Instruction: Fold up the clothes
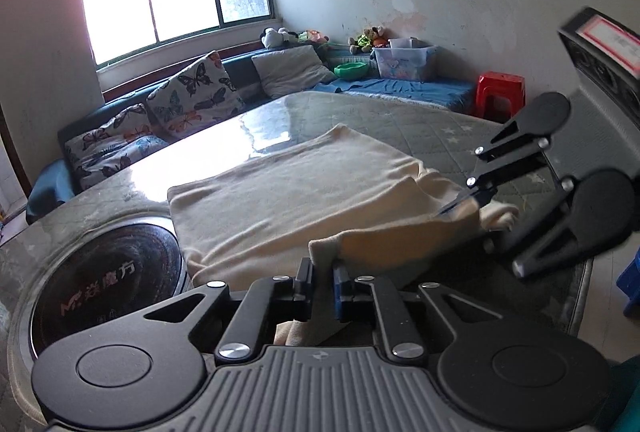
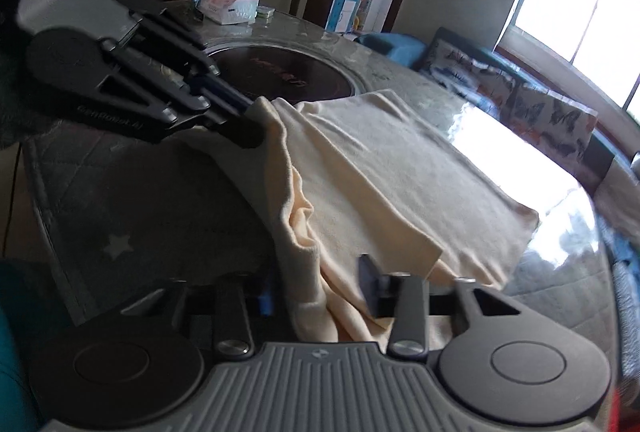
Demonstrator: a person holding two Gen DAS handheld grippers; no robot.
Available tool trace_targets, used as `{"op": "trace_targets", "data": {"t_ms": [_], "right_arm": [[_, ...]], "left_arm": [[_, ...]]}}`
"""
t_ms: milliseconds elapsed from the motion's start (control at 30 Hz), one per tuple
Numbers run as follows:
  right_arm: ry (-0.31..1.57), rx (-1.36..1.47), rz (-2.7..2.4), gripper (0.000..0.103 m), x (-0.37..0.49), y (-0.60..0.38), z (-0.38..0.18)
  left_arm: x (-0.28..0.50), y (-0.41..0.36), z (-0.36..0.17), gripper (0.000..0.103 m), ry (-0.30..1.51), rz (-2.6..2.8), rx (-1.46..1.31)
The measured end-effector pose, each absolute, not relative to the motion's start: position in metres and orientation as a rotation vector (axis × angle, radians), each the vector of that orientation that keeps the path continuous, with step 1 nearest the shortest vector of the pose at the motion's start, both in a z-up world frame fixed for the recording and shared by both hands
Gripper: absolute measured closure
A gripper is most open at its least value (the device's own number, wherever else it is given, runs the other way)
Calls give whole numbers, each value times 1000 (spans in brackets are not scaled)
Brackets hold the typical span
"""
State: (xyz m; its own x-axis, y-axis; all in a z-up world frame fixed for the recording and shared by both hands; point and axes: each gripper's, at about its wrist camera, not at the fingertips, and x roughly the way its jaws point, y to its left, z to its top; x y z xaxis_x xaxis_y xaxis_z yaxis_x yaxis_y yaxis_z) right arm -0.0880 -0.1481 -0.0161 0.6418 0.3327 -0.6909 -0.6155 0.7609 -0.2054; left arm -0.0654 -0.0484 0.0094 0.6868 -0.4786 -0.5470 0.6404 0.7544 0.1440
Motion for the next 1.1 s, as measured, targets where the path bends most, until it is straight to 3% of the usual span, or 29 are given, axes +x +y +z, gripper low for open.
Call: {"op": "trace_targets", "data": {"t_ms": [67, 233, 333, 433, 500, 600, 1100], "right_arm": [[695, -410, 572, 85, -83, -152, -13], [697, -330, 569, 89, -75, -161, -4], [694, -301, 563, 90, -72, -163, 0], [691, -288, 560, 92, -73, -163, 1], [688, -281, 558, 93, -76, -164, 1], [675, -270, 557, 93, -80, -165, 3], [632, -312, 655, 94, -150, -176, 52]], "left_arm": [[-69, -46, 6, 82, 513, -637, 353], [-79, -43, -5, 60, 507, -607, 431], [-80, -43, -12, 58, 493, -597, 490], [-79, -44, -18, 64, 482, -596, 535], [-80, -44, -20, 82, 480, -597, 553], [-83, -42, -19, 95, 483, -607, 551], [-173, -29, 33, 97, 466, -698, 472]]}}
